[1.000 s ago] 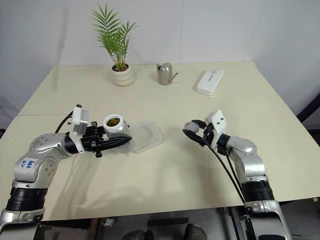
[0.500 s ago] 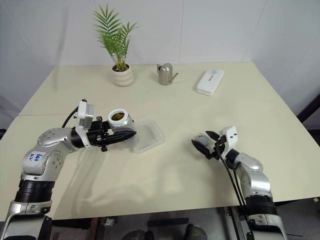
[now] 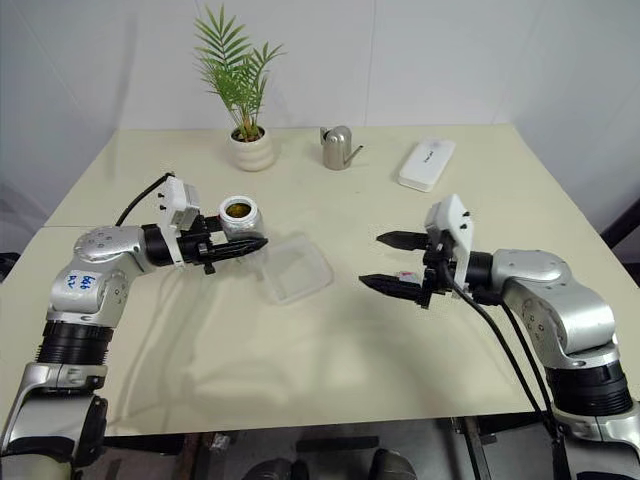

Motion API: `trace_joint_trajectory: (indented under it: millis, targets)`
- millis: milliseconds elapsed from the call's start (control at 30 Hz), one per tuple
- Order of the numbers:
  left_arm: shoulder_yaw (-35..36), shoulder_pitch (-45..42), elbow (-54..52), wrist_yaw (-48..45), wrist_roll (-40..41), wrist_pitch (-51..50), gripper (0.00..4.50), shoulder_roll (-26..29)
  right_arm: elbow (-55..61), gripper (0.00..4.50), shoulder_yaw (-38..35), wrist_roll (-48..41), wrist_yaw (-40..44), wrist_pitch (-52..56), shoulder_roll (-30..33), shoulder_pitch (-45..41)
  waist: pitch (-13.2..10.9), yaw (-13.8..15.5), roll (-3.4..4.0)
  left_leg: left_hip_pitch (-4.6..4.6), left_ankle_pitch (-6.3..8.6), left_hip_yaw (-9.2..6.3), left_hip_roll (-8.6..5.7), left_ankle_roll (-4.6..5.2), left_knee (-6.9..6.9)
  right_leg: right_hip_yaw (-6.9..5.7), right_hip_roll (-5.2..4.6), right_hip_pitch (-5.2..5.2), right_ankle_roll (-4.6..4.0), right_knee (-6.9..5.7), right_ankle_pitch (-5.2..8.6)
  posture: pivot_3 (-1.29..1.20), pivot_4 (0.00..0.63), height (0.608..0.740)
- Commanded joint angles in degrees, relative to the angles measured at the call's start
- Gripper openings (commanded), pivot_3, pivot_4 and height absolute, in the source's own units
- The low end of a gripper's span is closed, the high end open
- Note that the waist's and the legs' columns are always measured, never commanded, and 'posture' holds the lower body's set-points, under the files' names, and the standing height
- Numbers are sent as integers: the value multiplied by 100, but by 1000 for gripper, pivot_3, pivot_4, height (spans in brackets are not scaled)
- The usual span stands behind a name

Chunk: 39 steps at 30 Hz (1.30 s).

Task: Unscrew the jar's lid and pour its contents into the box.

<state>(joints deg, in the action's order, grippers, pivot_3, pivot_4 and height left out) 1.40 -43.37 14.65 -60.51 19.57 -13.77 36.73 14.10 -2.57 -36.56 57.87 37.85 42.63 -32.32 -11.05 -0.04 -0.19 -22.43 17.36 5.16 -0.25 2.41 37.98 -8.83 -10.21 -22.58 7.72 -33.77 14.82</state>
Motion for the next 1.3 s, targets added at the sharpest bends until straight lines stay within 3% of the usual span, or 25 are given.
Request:
trace_joint_trajectory:
  millis: [33, 167, 233, 333, 433, 567, 733, 833, 1300]
  targets:
    - [-235, -313, 254, 402, -786, 857, 1924, 33, 284, 4464, -168, -184, -101, 91, -13, -104, -4, 37, -6, -1, 0, -1, -1, 0, 2, -2, 0, 1, 0, 0, 0, 0, 150, 740]
    - [-388, -640, 802, 1492, -1832, 2427, 1924, -100, 262, 4464, -212, -73, -193, 21, 2, 104, -8, 125, -15, -9, 1, -3, -2, 2, 9, -7, -1, 0, 2, 2, -3, 0, 150, 740]
    - [-831, -892, 1172, 2937, -3372, 3801, 1924, 130, 321, 4464, -271, -82, -282, 33, -6, 271, -10, 156, -20, -10, 2, -3, -2, 4, 9, -8, -2, 0, 2, 4, -3, 0, 150, 740]
    - [-1389, -1196, 1482, 4975, -5227, 4939, 1924, 376, 422, 4464, -325, -134, -411, 62, -46, 454, -11, 159, -21, -21, 4, -2, -6, 7, 7, -14, -4, -2, 4, 12, -5, 0, 150, 740]
    - [-2102, -1472, 1498, 7073, -7197, 4991, 1924, 678, 491, 4464, -331, -170, -528, 77, -104, 546, -11, 160, -21, -28, 8, -1, -9, 14, 6, -15, -8, -8, 9, 17, -8, 0, 150, 740]
    - [-2954, -1806, 1719, 8848, -8851, 4540, 1924, 789, 548, 4464, -370, -221, -692, 104, -207, 594, -11, 156, -21, -43, 9, -1, -8, 16, 7, -17, -7, -21, 10, 14, -8, 0, 150, 740]
    - [-3634, -1982, 1900, 10471, -10059, 3712, 1924, 688, 584, 4464, -413, -229, -869, 58, -353, 657, -10, 154, -22, -65, 6, 0, -7, 20, 14, -23, -6, -37, 11, 11, -8, 0, 150, 740]
    - [-3863, -1903, 1920, 10864, -10391, 3340, 1924, 639, 628, 4464, -415, -254, -1004, 44, -479, 685, -10, 154, -23, -76, 5, 0, -8, 22, 16, -23, -7, -48, 11, 7, -8, 0, 150, 740]
    - [-3868, -1854, 2029, 10780, -10143, 2989, 1924, 587, 796, 4464, -440, -413, -1145, 36, -601, 853, -9, 149, -25, -75, 2, 2, -7, 23, 35, -20, -11, -48, 12, -12, -8, 0, 150, 740]
